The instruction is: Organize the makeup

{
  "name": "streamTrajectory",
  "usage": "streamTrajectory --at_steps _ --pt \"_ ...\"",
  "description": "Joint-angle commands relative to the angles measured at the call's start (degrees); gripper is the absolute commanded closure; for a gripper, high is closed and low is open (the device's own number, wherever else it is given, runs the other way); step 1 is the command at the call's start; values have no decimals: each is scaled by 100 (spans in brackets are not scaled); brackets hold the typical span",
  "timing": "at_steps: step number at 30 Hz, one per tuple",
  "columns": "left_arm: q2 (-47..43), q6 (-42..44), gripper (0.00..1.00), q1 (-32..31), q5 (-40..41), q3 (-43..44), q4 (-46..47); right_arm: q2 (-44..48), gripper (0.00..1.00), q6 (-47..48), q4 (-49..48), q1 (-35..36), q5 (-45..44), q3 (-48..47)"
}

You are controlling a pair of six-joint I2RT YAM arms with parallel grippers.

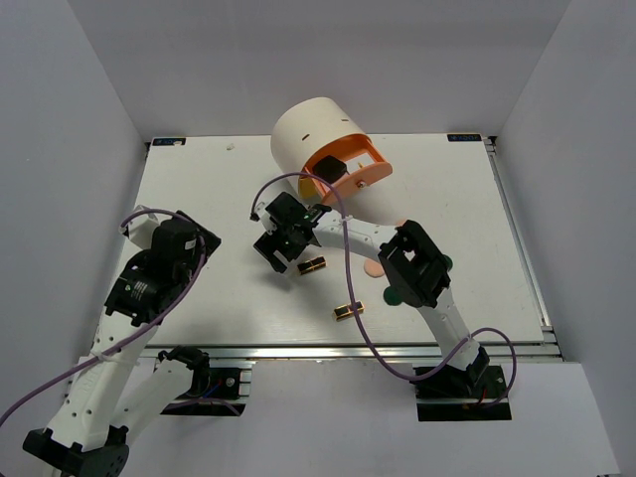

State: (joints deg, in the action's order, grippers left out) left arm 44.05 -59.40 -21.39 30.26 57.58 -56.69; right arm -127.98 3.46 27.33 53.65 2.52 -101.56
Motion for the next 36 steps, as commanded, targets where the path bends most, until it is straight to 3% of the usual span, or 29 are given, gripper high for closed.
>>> streamTrajectory --at_steps 1,8,19,26,32,36 --pt "-55 -46 2 3 85 -54 44 -51 11 40 123 23 266 -66" --pt "-20 -37 2 3 77 -107 70 -130 10 119 -61 75 -585 101" --pt "-90 -72 2 -6 94 -195 35 -113 11 119 26 111 -112 312" --pt "-160 -107 2 -6 120 -230 -18 -201 11 207 -9 128 -376 382" --pt "-239 -134 2 -6 112 -326 -27 -139 25 321 0 128 -305 496" --pt "-239 -125 2 -6 120 -379 35 -25 46 436 -88 120 -140 523"
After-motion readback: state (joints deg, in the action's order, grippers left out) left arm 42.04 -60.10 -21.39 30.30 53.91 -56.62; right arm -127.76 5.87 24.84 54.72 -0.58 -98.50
